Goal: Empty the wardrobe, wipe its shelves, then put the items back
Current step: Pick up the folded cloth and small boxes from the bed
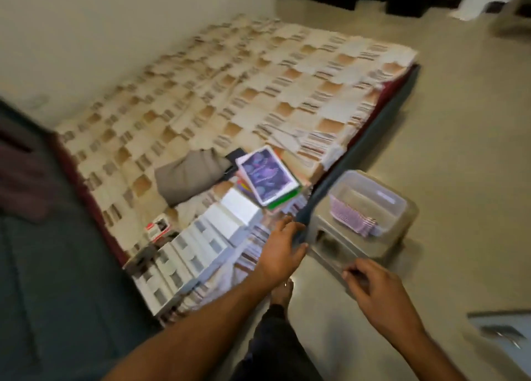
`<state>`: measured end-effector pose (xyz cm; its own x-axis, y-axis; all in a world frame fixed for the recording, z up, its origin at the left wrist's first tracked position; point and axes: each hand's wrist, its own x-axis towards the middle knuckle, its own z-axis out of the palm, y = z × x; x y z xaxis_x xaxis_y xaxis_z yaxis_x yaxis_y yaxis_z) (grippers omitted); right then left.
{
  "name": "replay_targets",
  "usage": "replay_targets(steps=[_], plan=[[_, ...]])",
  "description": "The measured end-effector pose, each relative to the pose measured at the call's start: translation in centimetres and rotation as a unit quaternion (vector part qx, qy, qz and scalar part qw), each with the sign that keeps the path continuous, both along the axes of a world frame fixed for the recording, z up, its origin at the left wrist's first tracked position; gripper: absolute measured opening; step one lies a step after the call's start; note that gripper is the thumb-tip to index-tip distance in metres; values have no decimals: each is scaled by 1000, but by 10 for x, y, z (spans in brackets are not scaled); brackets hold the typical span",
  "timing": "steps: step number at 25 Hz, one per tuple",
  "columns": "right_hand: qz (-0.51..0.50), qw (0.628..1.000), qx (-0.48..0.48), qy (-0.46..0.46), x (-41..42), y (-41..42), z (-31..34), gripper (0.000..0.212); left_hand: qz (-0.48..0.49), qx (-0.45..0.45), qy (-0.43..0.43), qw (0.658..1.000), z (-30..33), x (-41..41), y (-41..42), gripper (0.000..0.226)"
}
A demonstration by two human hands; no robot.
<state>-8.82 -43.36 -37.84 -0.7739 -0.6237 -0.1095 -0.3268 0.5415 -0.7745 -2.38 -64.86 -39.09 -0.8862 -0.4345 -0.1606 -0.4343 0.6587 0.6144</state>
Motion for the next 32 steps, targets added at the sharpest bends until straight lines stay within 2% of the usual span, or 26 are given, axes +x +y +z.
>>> replay_targets(steps=[3, 5, 10, 13, 17, 21, 24, 26, 27, 30, 32], plan=[[73, 997, 20, -17, -10, -78, -2, 16, 140, 54, -6, 989, -13, 16, -89, 38], [111, 993, 21, -24, -18, -140, -1, 16, 225, 104, -9, 969, -29, 18, -159, 38], [174, 981, 39, -77, -35, -279, 9, 13, 424, 226, -15, 877, -68, 9, -327, 39], [176, 978, 49, -103, -46, -349, 6, 19, 494, 269, -43, 825, -97, 19, -422, 44], [194, 970, 85, -119, -60, -411, -20, 25, 539, 254, -55, 801, -136, 26, -526, 55], [229, 953, 135, -147, -64, -447, -45, 31, 561, 223, -51, 796, -174, 27, -603, 71], [227, 952, 175, -107, -64, -462, -58, 21, 579, 277, -28, 766, -209, 30, -642, 88], [211, 950, 188, -136, -66, -462, -68, 16, 577, 315, -7, 753, -226, 28, -653, 84], [198, 948, 198, -151, -66, -459, -74, 21, 574, 325, 8, 752, -231, 27, -656, 79], [206, 943, 214, -148, -68, -456, -72, 30, 547, 319, 52, 772, -224, 27, -655, 70], [200, 947, 203, -149, -68, -460, -56, 18, 501, 252, 60, 826, -208, 28, -647, 75]])
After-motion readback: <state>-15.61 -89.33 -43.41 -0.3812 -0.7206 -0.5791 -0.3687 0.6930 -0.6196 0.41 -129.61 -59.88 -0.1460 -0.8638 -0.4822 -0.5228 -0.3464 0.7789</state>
